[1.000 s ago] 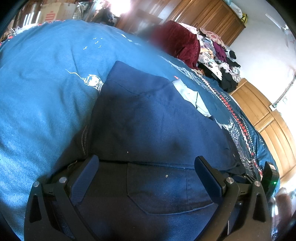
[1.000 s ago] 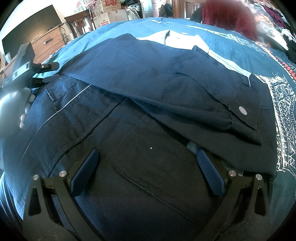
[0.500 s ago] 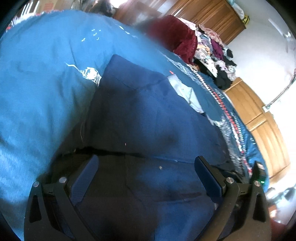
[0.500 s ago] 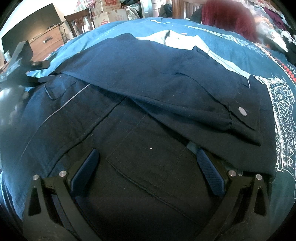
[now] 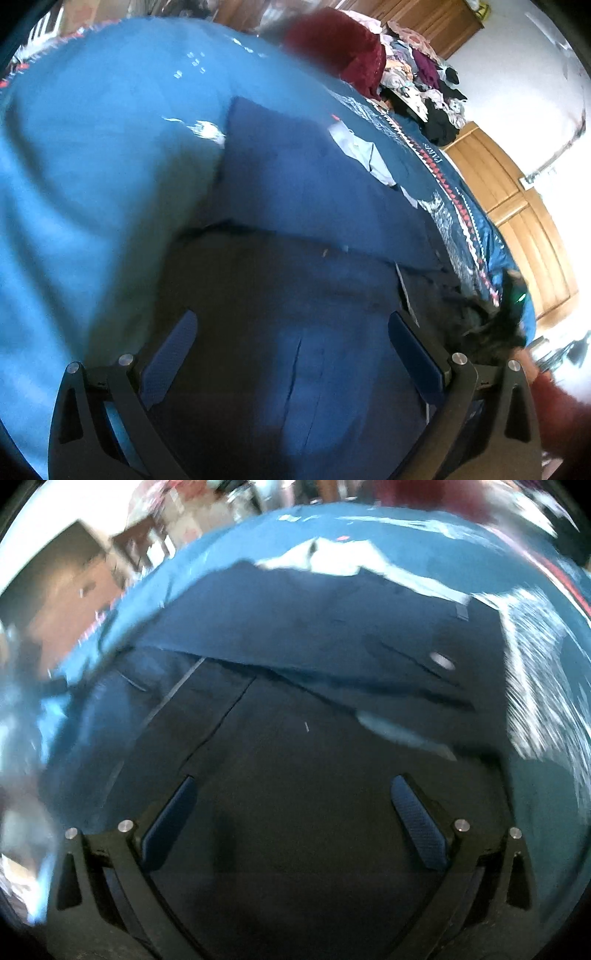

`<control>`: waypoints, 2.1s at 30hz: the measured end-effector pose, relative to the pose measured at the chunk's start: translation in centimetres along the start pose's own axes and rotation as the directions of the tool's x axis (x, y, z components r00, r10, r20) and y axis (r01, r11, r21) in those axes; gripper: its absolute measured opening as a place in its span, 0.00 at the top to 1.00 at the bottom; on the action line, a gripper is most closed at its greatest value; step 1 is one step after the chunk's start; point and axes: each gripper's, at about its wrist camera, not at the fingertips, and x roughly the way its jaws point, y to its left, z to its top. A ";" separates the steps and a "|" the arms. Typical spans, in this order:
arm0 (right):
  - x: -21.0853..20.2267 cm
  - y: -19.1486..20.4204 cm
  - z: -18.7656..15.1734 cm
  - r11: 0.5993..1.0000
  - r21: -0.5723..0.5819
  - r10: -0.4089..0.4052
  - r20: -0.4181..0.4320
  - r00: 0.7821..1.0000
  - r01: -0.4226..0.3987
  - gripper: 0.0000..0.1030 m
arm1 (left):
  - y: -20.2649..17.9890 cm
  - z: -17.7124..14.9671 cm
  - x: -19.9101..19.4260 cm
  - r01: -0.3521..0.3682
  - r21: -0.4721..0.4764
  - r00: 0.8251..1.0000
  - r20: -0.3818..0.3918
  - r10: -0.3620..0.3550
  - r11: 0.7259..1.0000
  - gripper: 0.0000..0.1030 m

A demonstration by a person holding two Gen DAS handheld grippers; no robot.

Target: Fold large clothes

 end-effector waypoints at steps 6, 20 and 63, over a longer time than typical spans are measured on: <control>-5.9 -5.4 -8.0 0.963 0.095 -0.253 0.004 0.967 0.252 0.00 | 5.2 -7.5 -6.1 0.005 -0.119 0.999 0.034 -0.001 0.993 0.00; -5.5 -10.2 -13.3 0.885 0.297 -0.364 -0.041 0.930 0.359 0.00 | 8.1 -12.1 -10.1 -0.052 -0.182 0.994 0.088 0.069 0.982 0.00; -7.8 -2.3 -18.9 0.913 0.343 0.252 -0.048 0.966 -0.221 0.47 | 3.6 -14.8 -7.0 0.260 -0.049 0.956 -0.125 -0.264 0.964 0.75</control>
